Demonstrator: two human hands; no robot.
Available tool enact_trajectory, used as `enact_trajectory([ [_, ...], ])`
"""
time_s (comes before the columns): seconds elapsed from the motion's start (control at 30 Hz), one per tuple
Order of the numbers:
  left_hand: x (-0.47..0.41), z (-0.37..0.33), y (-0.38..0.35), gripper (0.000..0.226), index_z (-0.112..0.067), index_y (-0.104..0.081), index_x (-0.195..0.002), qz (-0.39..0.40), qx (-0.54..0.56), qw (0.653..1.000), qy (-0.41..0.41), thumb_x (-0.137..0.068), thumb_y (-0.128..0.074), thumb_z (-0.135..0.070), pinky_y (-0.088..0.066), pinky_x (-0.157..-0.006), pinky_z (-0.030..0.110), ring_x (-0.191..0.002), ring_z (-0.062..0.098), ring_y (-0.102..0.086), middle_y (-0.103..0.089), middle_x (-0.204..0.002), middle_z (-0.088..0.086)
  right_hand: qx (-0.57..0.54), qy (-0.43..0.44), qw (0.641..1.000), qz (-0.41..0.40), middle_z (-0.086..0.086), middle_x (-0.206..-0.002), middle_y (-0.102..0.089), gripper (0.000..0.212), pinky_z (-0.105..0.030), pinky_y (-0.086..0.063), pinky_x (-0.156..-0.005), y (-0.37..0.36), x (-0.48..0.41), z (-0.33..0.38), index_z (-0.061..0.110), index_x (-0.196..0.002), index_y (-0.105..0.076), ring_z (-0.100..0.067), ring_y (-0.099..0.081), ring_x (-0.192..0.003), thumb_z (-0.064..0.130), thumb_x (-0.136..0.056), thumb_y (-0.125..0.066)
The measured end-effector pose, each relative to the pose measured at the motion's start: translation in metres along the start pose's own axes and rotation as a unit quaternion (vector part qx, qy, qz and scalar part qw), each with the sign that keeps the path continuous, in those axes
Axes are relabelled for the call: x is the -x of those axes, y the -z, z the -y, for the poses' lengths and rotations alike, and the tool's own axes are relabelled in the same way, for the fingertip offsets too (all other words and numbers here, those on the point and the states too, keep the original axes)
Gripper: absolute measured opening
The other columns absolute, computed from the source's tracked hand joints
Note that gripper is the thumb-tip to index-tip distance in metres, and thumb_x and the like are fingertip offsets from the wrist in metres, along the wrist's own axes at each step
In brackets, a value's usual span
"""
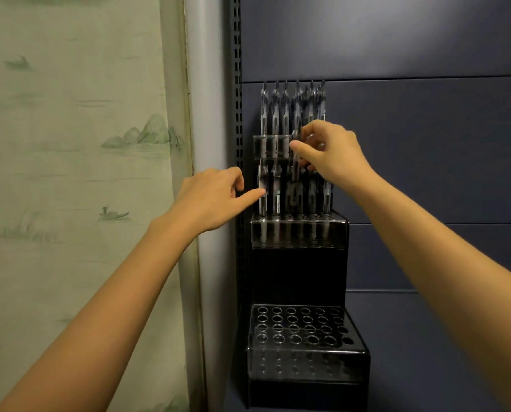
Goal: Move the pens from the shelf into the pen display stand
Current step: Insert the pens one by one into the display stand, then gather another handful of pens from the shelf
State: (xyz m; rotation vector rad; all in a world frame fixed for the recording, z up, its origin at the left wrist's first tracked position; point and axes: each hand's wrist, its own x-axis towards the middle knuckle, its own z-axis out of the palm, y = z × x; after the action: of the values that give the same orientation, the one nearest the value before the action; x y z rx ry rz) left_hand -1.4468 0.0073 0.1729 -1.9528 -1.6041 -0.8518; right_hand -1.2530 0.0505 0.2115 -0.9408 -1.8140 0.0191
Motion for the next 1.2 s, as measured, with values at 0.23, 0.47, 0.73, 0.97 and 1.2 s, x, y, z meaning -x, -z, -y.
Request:
enact_trajectory([
  [0.23, 0.0, 0.0, -0.001, 0.042, -0.022, -0.055, -0.095, 0.004, -0.008, 1.0, -0.002, -0.09, -0.04, -0.062, -0.034, -0.067, 0.028, -0.082, 0.012, -0.051, -0.064, -0.091, -0.007, -0.023, -0.006, 1.0, 0.013, 0.006, -0.075, -0.065, 0.02, -0.044, -0.055, -0.087, 0.0, -0.001, -0.001, 0.014, -0.099, -0.06, -0.015, -0.069, -0.078, 0.033, -0.091, -0.061],
  [0.47, 0.001, -0.002, 0.0, 0.04, -0.023, -0.054, -0.092, 0.001, -0.008, 1.0, -0.001, -0.09, -0.04, -0.061, -0.033, -0.065, 0.027, -0.08, 0.012, -0.05, -0.06, -0.087, -0.009, 0.021, -0.024, 0.996, 0.084, 0.0, -0.077, -0.071, 0.019, -0.041, -0.055, -0.087, -0.016, 0.014, -0.006, 0.012, -0.095, -0.063, -0.014, -0.069, -0.078, 0.03, -0.089, -0.064],
  [0.73, 0.001, -0.005, -0.001, 0.042, -0.022, -0.057, -0.095, -0.002, -0.001, 1.0, -0.011, -0.09, -0.042, -0.061, -0.035, -0.066, 0.027, -0.08, 0.011, -0.051, -0.059, -0.084, -0.011, 0.04, -0.035, 0.997, 0.048, 0.006, -0.07, -0.065, 0.025, -0.034, -0.055, -0.08, -0.021, 0.024, -0.011, 0.019, -0.095, -0.052, -0.011, -0.068, -0.077, 0.03, -0.083, -0.071],
  [0.97, 0.008, -0.02, 0.001, 0.031, -0.022, -0.055, -0.089, -0.069, 0.037, 0.996, -0.042, -0.091, -0.048, -0.051, -0.032, -0.054, 0.025, -0.074, 0.011, -0.051, -0.061, -0.079, -0.009, 0.096, -0.03, 0.995, 0.023, 0.008, -0.086, -0.065, 0.022, -0.034, -0.051, -0.075, 0.004, 0.042, -0.012, 0.024, -0.098, -0.055, -0.015, -0.063, -0.084, 0.04, -0.087, -0.064],
  [1.2, 0.021, -0.085, -0.014, 0.025, -0.02, -0.059, -0.09, -0.117, 0.124, 0.976, -0.136, -0.092, -0.051, -0.044, -0.033, -0.065, 0.027, -0.079, 0.011, -0.048, -0.061, -0.077, -0.008, 0.3, -0.113, 0.947, 0.015, 0.005, -0.119, -0.062, 0.029, -0.038, -0.046, -0.083, 0.082, 0.106, -0.033, 0.024, -0.12, -0.056, -0.026, -0.057, -0.111, 0.037, -0.093, -0.056],
])
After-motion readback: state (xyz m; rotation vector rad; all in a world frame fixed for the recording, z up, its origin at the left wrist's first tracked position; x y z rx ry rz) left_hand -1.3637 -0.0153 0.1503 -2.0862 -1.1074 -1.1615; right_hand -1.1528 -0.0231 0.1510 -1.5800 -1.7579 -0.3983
